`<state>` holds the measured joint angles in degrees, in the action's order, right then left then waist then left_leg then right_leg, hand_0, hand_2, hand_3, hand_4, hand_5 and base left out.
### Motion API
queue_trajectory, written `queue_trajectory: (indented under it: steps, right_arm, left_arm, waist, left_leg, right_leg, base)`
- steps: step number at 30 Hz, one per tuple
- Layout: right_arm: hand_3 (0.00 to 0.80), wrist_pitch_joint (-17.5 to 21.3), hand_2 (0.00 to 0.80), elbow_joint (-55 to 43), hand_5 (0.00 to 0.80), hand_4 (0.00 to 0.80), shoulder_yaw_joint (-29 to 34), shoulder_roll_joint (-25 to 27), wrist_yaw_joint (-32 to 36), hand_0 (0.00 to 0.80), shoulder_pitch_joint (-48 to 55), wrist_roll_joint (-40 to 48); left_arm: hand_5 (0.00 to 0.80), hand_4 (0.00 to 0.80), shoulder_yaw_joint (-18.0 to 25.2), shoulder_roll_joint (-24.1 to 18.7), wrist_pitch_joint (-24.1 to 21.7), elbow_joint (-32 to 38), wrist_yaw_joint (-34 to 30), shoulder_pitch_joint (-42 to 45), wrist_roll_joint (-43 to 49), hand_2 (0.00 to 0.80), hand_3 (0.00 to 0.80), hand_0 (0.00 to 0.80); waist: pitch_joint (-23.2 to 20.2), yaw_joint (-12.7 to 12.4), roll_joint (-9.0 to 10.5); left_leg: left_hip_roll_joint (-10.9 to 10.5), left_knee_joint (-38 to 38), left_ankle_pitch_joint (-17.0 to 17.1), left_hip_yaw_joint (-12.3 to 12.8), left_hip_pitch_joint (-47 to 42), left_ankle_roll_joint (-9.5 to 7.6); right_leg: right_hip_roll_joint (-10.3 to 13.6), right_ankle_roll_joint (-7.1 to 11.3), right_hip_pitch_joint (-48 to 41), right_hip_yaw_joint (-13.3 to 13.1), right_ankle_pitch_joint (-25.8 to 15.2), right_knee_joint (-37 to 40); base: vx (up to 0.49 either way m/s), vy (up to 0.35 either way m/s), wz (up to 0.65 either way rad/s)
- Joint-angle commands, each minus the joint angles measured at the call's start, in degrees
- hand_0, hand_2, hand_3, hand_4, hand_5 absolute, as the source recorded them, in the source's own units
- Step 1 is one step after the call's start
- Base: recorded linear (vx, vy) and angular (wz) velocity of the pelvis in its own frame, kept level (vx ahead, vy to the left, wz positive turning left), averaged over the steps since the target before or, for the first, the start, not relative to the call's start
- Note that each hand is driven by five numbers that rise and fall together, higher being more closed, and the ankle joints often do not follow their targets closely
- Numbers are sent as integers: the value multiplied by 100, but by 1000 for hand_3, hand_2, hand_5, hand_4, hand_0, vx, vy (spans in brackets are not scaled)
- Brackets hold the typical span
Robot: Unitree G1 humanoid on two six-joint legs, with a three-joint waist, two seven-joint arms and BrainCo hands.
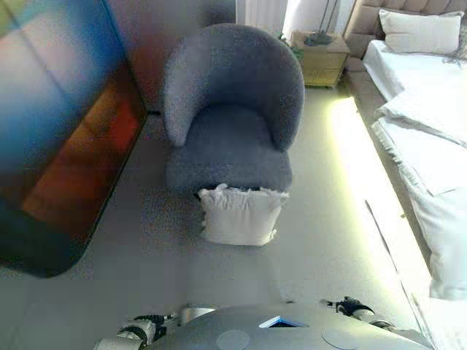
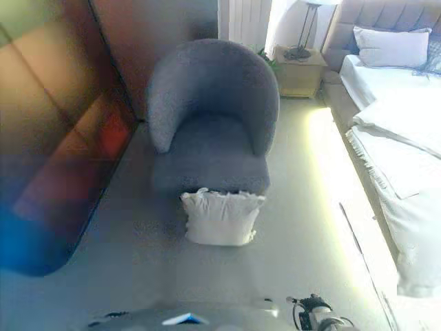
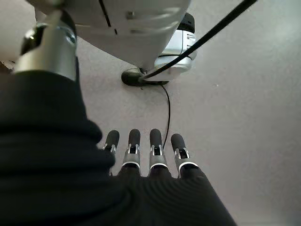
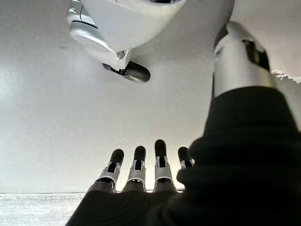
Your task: Pick up the cushion and take it to the sofa
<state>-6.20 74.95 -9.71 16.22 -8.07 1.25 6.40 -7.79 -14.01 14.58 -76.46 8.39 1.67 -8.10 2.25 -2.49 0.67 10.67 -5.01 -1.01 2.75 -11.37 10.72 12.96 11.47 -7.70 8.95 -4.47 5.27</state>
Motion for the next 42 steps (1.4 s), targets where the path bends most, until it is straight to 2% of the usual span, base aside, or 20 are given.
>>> queue_trajectory:
  steps: [1, 5, 10, 27, 32, 35, 37, 39, 41, 42]
  right_arm:
    - [0, 23, 0, 230, 0, 0, -7, -28, -114, 0, -452, 119]
    - [0, 80, 0, 234, 0, 0, 1, -40, -151, 0, -427, 219]
    - [0, 122, 0, 241, 0, 0, 10, -50, -115, 0, -402, 78]
    - [0, 117, 0, 311, 0, 0, -89, -111, -80, 0, -418, -30]
    - [0, 156, 0, 293, 0, 0, -112, -142, -176, 0, -434, 168]
    - [0, 64, 0, 233, 0, 0, -134, -94, -166, 0, -524, 135]
    - [0, 37, 0, 247, 0, 0, -149, -45, -159, 0, -564, 34]
    - [0, 17, 0, 281, 0, 0, -188, 29, -53, 0, -636, -21]
    - [0, -39, 0, 256, 0, 0, -232, 82, -30, 0, -689, 2]
    - [0, -48, 0, 233, 0, 0, -230, 110, -31, 0, -701, 52]
  left_arm:
    - [0, 0, -160, -23, 41, -264, 18, -371, -15, 0, 0, 0]
    - [0, 0, -256, -17, 53, -250, -126, -418, 82, 0, 0, 0]
    - [0, 0, -252, -34, 57, -256, 55, -399, 156, 0, 0, 0]
    - [0, 0, -232, -29, 158, -334, 112, -391, 193, 0, 0, 0]
    - [0, 0, -206, -103, 168, -323, 242, -377, 263, 0, 0, 0]
    - [0, 0, -124, -171, 145, -313, 371, -435, -134, 0, 0, 0]
    - [0, 0, 49, -177, 88, -285, 526, -471, -376, 0, 0, 0]
    - [0, 0, 233, -180, -60, -293, 517, -414, -340, 0, 0, 0]
    - [0, 0, 315, -179, -133, -295, 372, -342, -260, 0, 0, 0]
    - [0, 0, 316, -158, -168, -293, 253, -319, -219, 0, 0, 0]
  waist:
    - [181, 9, 14]
    - [189, 34, 7]
    - [179, 56, 24]
    - [110, 49, 33]
    - [143, 93, 27]
    - [218, 111, 43]
    - [299, 84, 88]
    - [396, 33, 186]
    - [567, -26, 239]
    - [673, -56, 267]
  left_leg:
    - [30, 1, 268, 116, 337, -370]
    - [12, 1, 264, 179, 404, -371]
    - [2, 1, 230, 217, 388, -391]
    - [1, 1, 181, 215, 293, -438]
    - [109, 1, 244, 202, 285, -453]
    - [277, 7, 354, 149, 290, -398]
    - [414, 334, 349, 76, 350, -347]
    - [439, 1208, 282, -125, 638, -369]
    - [395, 2182, 643, -174, 1114, -431]
    - [359, 2601, 755, -41, 1386, -485]
  right_leg:
    - [26, -232, -104, 12, 159, -70]
    - [67, -192, -57, 67, 134, -65]
    - [94, -176, -46, 73, 140, -73]
    - [82, -193, -132, 56, 198, -110]
    - [-69, -297, -45, -34, 455, -491]
    - [-279, -427, 61, -201, 559, -593]
    - [-392, -540, 128, -278, 578, -650]
    - [-417, -657, 226, -345, 543, -732]
    - [-514, -790, 264, -310, 524, -849]
    - [-550, -875, 229, -299, 545, -919]
  base:
    - [0, 0, 0]
    - [-7, 17, 0]
    - [0, 0, 0]
    - [4, -12, 0]
    - [26, -119, 1]
    - [-20, -195, 0]
    - [-52, -262, -1]
    - [-40, -279, -1]
    - [-16, -300, -4]
    - [6, -224, -4]
